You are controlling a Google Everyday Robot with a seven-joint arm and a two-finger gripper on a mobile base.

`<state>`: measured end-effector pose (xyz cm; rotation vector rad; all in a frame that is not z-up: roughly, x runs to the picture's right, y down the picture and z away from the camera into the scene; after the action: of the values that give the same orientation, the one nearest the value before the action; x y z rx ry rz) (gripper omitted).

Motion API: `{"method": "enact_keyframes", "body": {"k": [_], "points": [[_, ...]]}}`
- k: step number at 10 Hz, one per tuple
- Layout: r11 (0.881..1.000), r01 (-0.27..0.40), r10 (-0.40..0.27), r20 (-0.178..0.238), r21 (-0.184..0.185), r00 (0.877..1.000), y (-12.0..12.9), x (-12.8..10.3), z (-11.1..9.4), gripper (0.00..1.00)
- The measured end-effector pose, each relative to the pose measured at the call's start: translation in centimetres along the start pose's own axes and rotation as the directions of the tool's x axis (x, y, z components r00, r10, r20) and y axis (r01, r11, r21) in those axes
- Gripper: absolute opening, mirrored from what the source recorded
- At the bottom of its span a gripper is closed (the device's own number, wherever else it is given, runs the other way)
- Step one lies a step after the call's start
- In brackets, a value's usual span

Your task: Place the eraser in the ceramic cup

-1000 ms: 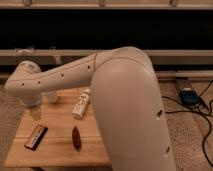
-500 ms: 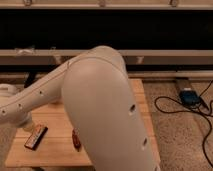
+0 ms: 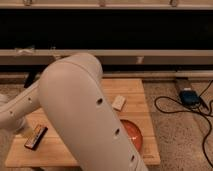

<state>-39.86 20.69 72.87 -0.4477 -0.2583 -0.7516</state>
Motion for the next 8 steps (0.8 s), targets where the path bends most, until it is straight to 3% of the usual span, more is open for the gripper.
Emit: {"method": "enact_keyframes", "body": {"k": [5,8], "points": [[0.999,0.031,-0.031,0.008,-0.030,0.999,0.0,0.3,2.4,0.65],[0.995,0.057,-0.056,0.020,-0.077,0.998,1.0,-0.2,4.6,0.65]]}}
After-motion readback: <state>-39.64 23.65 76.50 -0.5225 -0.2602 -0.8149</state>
